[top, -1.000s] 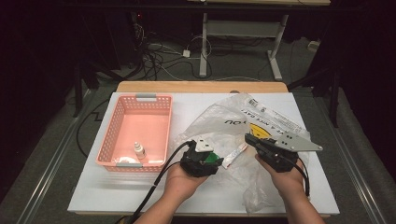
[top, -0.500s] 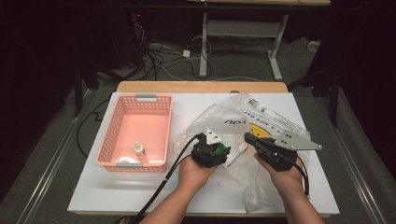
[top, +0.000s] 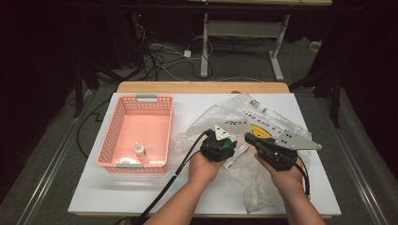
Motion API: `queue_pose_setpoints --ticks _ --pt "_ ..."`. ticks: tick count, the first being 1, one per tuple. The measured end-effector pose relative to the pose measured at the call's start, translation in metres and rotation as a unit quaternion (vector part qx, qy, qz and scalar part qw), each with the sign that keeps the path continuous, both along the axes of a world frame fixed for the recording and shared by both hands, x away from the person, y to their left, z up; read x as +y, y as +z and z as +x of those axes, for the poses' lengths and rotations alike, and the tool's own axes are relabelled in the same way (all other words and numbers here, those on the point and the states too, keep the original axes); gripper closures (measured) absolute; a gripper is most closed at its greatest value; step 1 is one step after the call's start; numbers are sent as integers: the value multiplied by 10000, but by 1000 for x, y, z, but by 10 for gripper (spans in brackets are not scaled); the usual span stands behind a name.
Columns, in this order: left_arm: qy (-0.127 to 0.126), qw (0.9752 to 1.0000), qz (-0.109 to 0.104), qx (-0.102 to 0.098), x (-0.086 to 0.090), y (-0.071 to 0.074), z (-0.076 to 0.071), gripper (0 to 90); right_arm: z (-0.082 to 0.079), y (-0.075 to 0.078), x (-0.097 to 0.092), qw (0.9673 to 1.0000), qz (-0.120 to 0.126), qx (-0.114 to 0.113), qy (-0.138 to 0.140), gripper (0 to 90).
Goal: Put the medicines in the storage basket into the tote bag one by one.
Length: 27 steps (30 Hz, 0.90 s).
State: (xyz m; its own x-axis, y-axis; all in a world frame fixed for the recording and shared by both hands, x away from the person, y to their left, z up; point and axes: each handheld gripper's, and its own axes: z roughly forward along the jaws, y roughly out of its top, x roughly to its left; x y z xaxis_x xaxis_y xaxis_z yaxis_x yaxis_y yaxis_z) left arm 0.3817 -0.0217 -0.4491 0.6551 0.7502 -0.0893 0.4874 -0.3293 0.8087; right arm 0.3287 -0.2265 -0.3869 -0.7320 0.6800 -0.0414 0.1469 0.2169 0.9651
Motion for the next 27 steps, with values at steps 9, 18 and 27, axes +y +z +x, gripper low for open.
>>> queue_pose_setpoints --ticks 9,18,27 --pt "34 9999 129 35 -5 -12 7 498 2 -3 -1 10000 -15 39 -13 900" --pt "105 9998 113 81 -8 -20 12 496 1 -3 -1 10000 -41 46 -24 900" --pt "93 9999 -25 114 -7 -17 15 406 3 -5 -1 10000 -55 75 -20 900"
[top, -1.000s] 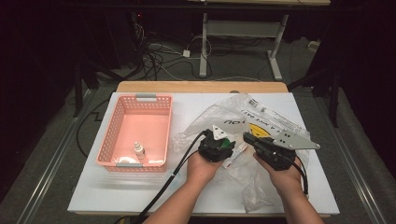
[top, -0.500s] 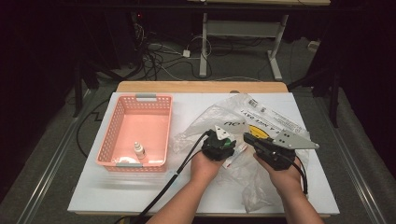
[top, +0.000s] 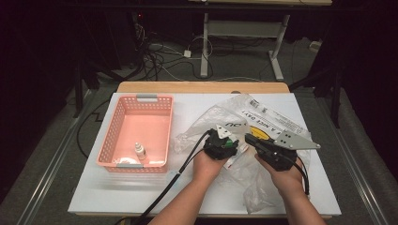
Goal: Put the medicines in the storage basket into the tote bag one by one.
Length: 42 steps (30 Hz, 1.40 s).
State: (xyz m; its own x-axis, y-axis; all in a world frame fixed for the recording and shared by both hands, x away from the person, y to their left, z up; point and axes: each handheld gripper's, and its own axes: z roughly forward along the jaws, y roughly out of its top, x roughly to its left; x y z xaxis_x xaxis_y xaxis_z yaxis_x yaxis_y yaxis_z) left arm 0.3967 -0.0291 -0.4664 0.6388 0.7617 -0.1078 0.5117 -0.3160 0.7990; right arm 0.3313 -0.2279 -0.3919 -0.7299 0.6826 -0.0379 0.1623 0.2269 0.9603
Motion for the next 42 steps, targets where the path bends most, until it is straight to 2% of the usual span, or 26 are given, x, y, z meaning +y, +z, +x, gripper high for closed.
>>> queue_pose_setpoints --ticks 6,11,14,16,18,23,29,36,40,42 --pt "-164 9998 40 131 4 5 -4 327 0 1 -1 10000 24 3 -3 900" --pt "-188 9997 -100 114 11 11 -11 273 -1 1 -2 10000 16 -23 -27 900" --pt "-256 9996 -85 86 15 14 -16 237 -1 2 -3 10000 13 -30 -28 900" --pt "-283 9993 -192 137 19 14 -20 212 -2 2 -4 10000 15 -33 -24 900" --pt "-361 9989 -206 212 21 13 -23 175 -2 3 -4 10000 4 -54 -26 900" --pt "-479 9981 -314 224 27 12 -33 140 -2 3 -4 10000 0 -67 -30 900" --pt "-576 9973 -355 272 33 11 -45 0 -3 3 -4 10000 8 -54 -27 900" --pt "-900 9954 -221 243 41 14 -64 0 -4 3 -3 10000 -11 -59 -26 900" --pt "-970 9945 -291 261 48 18 -72 0 -5 3 -2 10000 -41 -67 -20 900" --pt "-1008 9944 -242 226 52 21 -77 0 -5 3 -2 10000 -41 -63 -18 900"
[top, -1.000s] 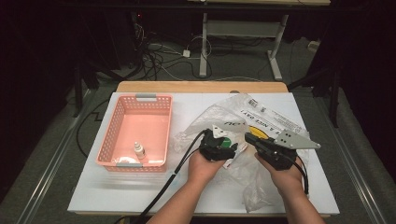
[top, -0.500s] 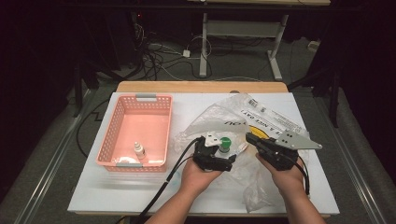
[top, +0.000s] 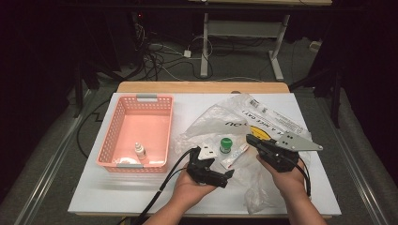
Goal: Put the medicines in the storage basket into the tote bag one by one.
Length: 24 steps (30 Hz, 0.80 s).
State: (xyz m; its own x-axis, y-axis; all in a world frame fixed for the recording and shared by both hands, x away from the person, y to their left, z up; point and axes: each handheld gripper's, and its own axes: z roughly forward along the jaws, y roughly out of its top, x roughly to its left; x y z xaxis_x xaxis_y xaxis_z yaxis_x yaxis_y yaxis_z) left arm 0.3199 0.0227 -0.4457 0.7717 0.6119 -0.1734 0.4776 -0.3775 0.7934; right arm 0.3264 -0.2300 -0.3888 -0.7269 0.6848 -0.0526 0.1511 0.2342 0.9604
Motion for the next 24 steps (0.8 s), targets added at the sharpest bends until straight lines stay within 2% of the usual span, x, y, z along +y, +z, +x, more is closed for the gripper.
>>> queue_pose_setpoints --ticks 3,6,9,14,17,22,24 --pt "-54 10000 51 -39 7 3 -7 0 0 0 0 10000 0 4 6 900" --pt "-85 9997 184 -160 14 5 -13 0 0 0 0 10000 10 18 0 900" --pt "-83 9999 100 -47 23 9 -16 0 0 0 1 10000 -4 14 0 900" --pt "-25 9998 144 -132 39 16 -20 0 -1 0 1 10000 4 21 -6 900" --pt "58 9993 230 -275 46 18 -23 0 -1 0 1 10000 -4 15 -11 900" --pt "192 9995 140 -208 60 20 -21 0 -1 0 0 10000 8 -3 -19 900" --pt "222 9994 124 -243 64 21 -22 0 -1 0 -1 10000 3 -10 -12 900"
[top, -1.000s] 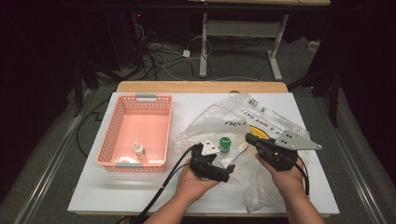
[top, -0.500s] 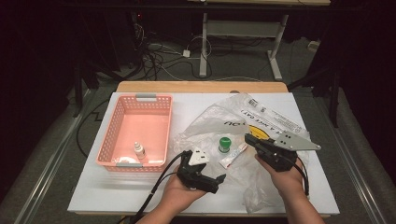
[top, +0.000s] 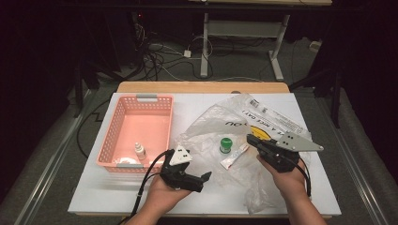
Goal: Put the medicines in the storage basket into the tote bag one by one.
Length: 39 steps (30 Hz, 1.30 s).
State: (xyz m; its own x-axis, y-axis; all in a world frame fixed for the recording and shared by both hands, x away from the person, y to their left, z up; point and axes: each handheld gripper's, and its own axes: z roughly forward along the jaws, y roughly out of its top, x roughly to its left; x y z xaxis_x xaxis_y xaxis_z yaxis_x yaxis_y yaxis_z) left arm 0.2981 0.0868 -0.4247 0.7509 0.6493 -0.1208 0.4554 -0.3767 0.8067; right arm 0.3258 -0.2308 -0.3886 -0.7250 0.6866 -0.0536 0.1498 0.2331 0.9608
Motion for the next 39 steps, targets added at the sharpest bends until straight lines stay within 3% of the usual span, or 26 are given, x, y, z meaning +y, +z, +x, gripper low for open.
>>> queue_pose_setpoints --ticks 7,23,30,39 --pt "77 9999 62 33 12 2 0 0 -1 1 -1 10000 28 -18 6 900" --pt "445 9989 -117 -51 55 17 -4 0 -1 2 -3 10000 34 -43 -3 900" --pt "771 9969 -103 -143 78 24 0 0 -1 2 -2 10000 38 -19 -20 900" --pt "1313 9913 44 -90 106 19 11 0 -1 3 -3 10000 34 -40 -11 900"
